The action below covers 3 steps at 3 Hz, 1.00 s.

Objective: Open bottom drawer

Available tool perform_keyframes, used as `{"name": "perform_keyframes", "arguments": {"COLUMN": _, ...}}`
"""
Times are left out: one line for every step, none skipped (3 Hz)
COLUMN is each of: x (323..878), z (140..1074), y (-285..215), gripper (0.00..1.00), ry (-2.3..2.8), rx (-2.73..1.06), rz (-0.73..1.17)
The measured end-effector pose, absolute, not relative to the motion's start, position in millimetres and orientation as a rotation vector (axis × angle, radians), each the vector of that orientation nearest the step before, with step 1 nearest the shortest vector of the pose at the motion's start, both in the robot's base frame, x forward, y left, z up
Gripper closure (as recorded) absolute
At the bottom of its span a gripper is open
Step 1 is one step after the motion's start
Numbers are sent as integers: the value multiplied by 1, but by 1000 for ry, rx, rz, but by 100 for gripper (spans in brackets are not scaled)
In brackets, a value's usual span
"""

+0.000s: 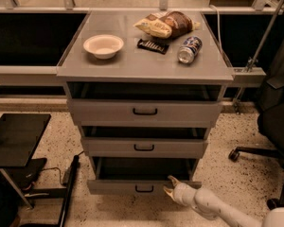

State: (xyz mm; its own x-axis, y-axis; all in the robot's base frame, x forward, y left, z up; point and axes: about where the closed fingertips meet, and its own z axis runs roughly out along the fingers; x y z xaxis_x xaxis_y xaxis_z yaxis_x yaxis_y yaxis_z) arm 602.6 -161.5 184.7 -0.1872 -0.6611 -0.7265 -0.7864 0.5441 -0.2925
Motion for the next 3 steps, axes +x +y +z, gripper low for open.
{"name": "perform_keyframes", "arguments": {"x": 596, "z": 185, "y": -157, "gripper": 100, "ry": 1909, "rx": -1179, "rz": 180}}
{"name": "perform_keyframes", "arguments": {"x": 596, "z": 187, "y": -157, "gripper": 100, "ry": 1909, "rx": -1179, "rz": 180}}
{"name": "perform_keyframes", "arguments": {"x": 582, "z": 180, "y": -158, "gripper": 100, "ry": 1910, "rx": -1155, "rz": 183}}
